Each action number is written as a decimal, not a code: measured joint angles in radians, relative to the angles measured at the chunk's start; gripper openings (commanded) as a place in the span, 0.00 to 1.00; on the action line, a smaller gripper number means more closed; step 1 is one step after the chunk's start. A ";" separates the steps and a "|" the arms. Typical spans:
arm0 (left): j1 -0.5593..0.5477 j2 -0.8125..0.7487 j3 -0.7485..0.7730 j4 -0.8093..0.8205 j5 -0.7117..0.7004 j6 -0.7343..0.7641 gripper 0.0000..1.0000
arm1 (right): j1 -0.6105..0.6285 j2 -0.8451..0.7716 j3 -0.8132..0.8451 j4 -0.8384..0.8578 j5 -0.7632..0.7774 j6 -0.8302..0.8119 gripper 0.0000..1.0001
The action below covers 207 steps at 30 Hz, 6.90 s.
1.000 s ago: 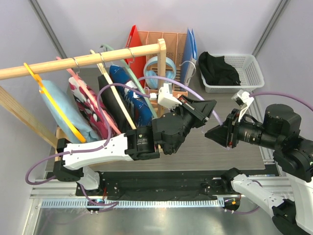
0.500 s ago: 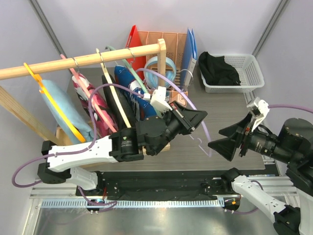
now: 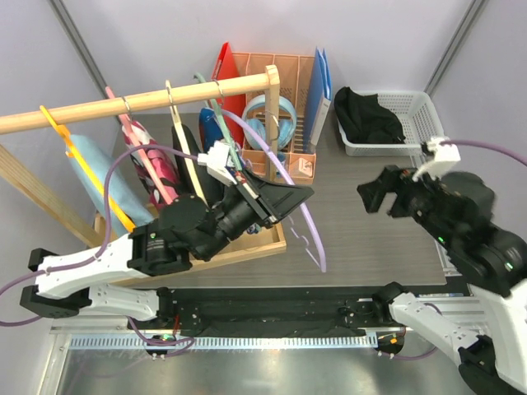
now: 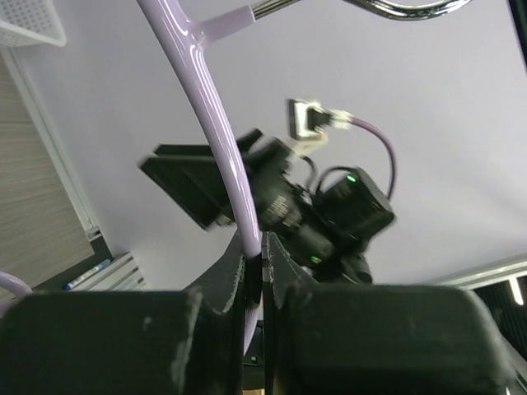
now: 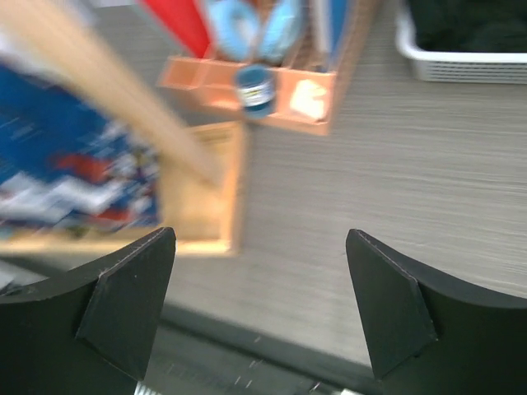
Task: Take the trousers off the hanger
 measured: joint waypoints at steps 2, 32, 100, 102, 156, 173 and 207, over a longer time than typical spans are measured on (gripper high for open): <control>0.000 -0.031 0.000 -0.003 0.000 0.002 0.00 | 0.000 0.051 -0.047 0.056 0.096 -0.007 0.92; 0.543 0.024 0.042 0.045 0.573 -0.314 0.00 | 0.000 0.089 -0.579 0.770 0.154 -0.014 0.94; 0.492 -0.151 0.237 -0.436 0.314 0.580 0.77 | 0.000 -0.084 -0.703 0.620 0.188 0.088 0.95; 0.491 -0.188 0.202 -0.432 0.314 0.648 0.77 | 0.000 -0.089 -0.740 0.623 0.196 0.092 0.96; 0.490 0.026 0.304 -0.581 0.107 0.389 0.58 | 0.000 -0.329 -0.616 0.374 0.059 0.367 0.99; 0.552 0.021 0.229 -0.420 0.109 0.356 0.22 | 0.000 -0.369 -0.544 0.296 -0.026 0.332 0.97; 0.568 -0.221 0.166 -0.441 0.326 0.355 0.00 | 0.000 -0.296 -0.504 0.288 -0.188 0.209 0.96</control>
